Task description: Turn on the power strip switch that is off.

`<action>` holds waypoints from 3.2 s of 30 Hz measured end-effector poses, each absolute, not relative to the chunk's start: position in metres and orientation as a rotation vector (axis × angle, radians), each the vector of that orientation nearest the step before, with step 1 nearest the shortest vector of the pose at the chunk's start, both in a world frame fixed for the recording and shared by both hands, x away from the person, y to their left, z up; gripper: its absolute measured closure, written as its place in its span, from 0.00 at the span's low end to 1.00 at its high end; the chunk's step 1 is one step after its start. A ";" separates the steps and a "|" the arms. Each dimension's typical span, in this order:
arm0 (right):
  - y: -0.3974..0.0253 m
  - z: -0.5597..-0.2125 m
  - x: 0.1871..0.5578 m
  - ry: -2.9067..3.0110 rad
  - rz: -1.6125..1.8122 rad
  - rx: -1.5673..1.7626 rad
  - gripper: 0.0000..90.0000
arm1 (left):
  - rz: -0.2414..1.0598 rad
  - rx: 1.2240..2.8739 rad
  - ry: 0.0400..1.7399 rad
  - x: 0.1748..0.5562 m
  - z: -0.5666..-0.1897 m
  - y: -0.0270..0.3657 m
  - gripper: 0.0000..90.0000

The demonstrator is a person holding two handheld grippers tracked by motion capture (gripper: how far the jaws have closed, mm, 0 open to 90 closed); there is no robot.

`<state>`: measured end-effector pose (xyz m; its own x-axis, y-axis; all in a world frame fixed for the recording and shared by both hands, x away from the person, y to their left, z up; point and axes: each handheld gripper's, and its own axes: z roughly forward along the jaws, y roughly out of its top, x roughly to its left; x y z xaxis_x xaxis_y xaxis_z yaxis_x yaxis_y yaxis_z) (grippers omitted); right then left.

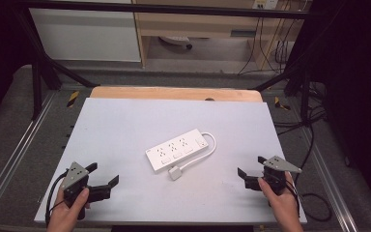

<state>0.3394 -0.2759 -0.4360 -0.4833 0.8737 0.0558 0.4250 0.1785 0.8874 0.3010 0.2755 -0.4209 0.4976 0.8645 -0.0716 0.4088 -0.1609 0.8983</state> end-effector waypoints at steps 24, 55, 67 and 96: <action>-0.274 -0.429 0.336 1.981 1.278 1.216 0.04 | 0.572 1.788 1.051 0.302 -0.422 0.272 0.07; -0.244 -0.380 0.330 2.024 1.367 1.093 0.03 | 0.569 1.777 1.055 0.301 -0.421 0.274 0.06; -0.221 -0.363 0.348 2.095 1.365 1.058 0.05 | 0.558 1.804 1.041 0.303 -0.423 0.269 0.06; -0.178 -0.329 0.378 2.135 1.409 0.993 0.04 | 0.556 1.815 1.059 0.303 -0.426 0.271 0.06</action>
